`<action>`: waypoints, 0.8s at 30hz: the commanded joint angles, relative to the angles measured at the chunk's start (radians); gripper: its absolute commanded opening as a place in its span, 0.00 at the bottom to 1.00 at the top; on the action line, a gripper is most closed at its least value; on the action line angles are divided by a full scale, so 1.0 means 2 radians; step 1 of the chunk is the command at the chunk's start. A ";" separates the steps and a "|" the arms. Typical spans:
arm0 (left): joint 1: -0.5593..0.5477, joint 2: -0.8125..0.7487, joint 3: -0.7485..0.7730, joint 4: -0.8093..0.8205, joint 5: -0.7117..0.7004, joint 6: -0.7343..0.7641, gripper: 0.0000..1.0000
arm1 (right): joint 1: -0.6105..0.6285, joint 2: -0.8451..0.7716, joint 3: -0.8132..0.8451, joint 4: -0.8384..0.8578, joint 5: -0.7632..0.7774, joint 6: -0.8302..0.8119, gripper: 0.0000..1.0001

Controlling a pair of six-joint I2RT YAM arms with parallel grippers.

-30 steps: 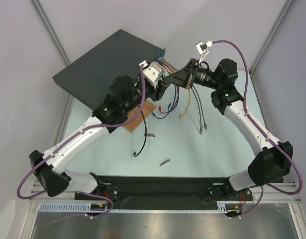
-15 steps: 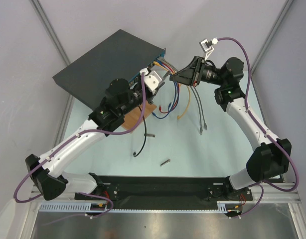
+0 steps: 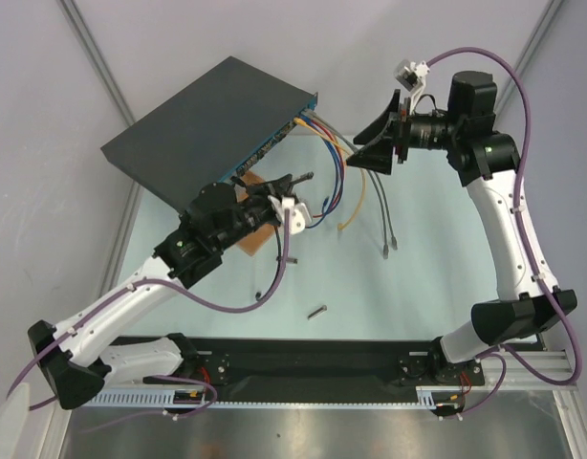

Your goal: Insert the plug into the switch port

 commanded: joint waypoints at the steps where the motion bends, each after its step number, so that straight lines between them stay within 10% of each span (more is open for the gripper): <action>1: -0.013 -0.031 -0.029 0.006 -0.027 0.151 0.00 | 0.003 0.007 0.015 -0.183 0.012 -0.140 0.84; 11: -0.055 -0.068 -0.086 -0.004 -0.027 0.315 0.00 | 0.135 -0.029 -0.024 -0.146 0.145 -0.197 0.74; 24: -0.066 -0.064 -0.079 -0.020 -0.040 0.325 0.00 | 0.215 -0.012 -0.019 -0.153 0.238 -0.234 0.67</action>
